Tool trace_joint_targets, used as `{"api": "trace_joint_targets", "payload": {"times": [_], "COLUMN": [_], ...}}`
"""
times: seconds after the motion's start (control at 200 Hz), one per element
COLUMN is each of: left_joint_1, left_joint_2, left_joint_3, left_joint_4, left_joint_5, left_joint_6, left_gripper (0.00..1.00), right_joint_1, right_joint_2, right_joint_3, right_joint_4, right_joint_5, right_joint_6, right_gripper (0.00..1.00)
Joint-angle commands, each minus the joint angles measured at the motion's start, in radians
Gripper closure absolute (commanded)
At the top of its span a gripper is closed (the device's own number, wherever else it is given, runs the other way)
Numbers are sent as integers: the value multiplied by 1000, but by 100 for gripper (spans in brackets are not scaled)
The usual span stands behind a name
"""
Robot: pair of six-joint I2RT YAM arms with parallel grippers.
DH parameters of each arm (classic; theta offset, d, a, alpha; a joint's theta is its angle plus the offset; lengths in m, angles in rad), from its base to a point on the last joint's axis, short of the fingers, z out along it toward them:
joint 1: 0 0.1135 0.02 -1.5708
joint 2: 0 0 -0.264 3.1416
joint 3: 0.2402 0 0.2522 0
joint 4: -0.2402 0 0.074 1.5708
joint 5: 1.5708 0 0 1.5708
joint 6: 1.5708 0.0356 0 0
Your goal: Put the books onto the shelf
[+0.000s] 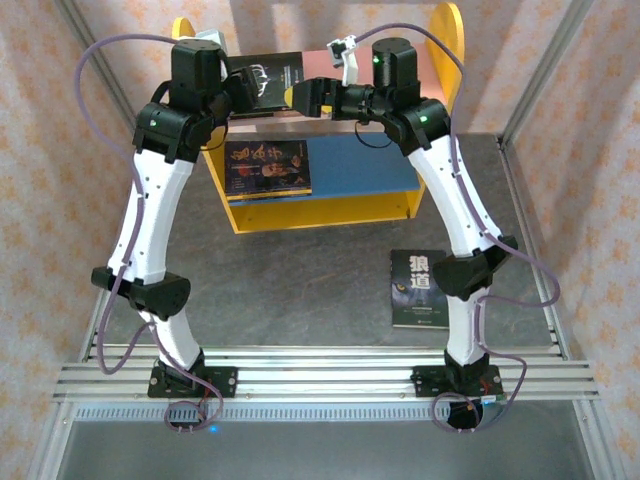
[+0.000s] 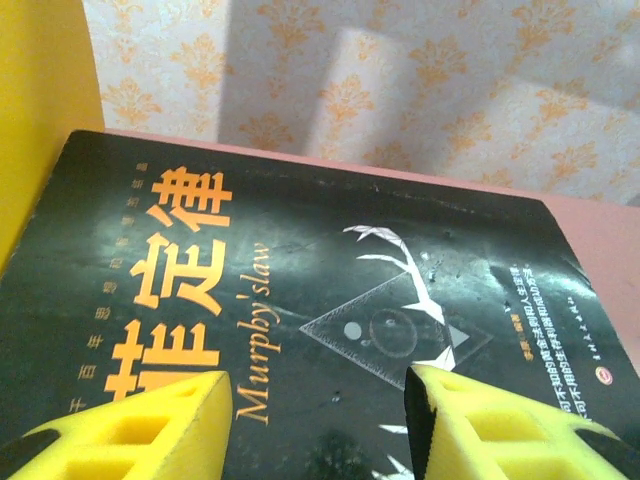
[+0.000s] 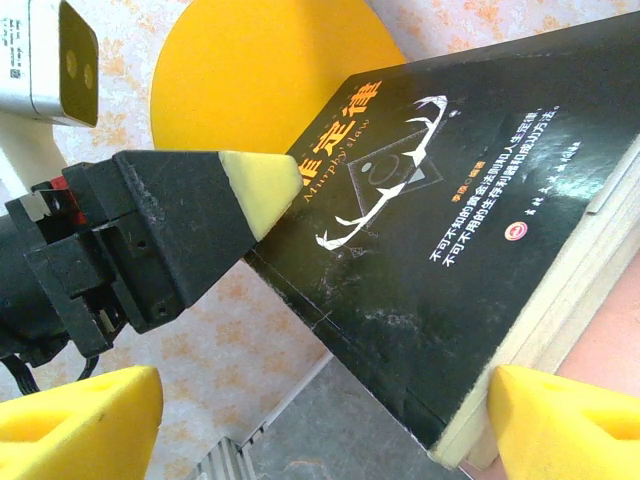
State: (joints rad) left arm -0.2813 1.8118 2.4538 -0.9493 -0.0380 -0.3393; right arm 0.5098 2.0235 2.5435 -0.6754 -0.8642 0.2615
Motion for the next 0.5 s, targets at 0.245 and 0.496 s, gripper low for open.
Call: {"api": "trace_joint_targets", "payload": {"times": [0.245,0.496], "left_joint_1": [2,2], "left_joint_2": [14,29], "left_joint_3": [-5,-10], "left_joint_4": [-37,-31], "left_joint_5": [6,10], "left_joint_6": [13,12], "left_gripper": [52,52], "right_joint_1": [28,29], "right_joint_2": [55,61], "right_joint_3": [22,23], "right_joint_4": [-45,-39], "right_joint_5": [-45,-44], "right_joint_6": [37,38], "right_gripper": [16,16]}}
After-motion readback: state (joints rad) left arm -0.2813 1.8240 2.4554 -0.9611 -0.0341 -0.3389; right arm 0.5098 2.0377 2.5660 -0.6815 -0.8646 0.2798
